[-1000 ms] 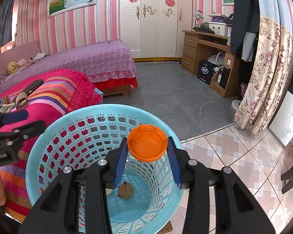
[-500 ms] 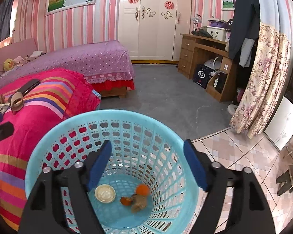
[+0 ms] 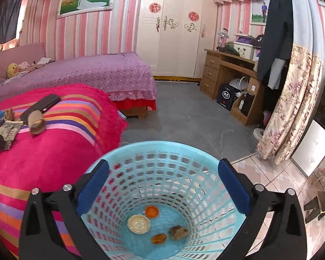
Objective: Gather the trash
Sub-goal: 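Move both open tools back over the bed toward the cardboard pieces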
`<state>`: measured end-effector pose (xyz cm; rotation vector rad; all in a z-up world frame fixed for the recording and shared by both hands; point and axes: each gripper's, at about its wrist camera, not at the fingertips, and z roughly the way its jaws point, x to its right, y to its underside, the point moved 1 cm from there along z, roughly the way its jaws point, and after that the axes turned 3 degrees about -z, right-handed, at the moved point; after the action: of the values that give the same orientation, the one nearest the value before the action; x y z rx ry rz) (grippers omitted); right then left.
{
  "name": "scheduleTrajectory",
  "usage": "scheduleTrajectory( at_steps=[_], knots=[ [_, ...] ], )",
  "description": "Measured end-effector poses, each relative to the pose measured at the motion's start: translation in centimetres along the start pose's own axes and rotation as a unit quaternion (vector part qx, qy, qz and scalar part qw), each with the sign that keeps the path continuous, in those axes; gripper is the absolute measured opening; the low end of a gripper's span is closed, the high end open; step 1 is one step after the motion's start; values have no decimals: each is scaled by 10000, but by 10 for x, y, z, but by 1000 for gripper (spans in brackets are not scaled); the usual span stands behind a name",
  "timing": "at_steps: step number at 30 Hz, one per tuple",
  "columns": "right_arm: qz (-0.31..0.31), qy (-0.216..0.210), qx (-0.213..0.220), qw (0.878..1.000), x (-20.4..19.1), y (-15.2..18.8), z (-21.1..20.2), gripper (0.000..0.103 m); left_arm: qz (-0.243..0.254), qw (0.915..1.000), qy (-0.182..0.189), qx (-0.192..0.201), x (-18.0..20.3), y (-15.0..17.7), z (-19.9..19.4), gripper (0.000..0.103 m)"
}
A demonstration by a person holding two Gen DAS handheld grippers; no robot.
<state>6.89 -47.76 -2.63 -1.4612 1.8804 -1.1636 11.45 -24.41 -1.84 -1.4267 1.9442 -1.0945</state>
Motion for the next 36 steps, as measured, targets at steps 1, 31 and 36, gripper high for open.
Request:
scheduleTrajectory(
  at_steps=[1, 31, 36],
  knots=[
    [21, -31, 30, 10000, -6, -3, -3, 98, -8, 10000, -61, 23, -7, 0, -4, 97],
    [101, -871, 48, 9961, -150, -20, -14, 98, -818, 9911, -849, -619, -188, 56, -19, 97],
    [58, -881, -48, 9961, -159, -19, -8, 98, -930, 9889, -857, -780, -193, 58, -9, 97]
  ],
)
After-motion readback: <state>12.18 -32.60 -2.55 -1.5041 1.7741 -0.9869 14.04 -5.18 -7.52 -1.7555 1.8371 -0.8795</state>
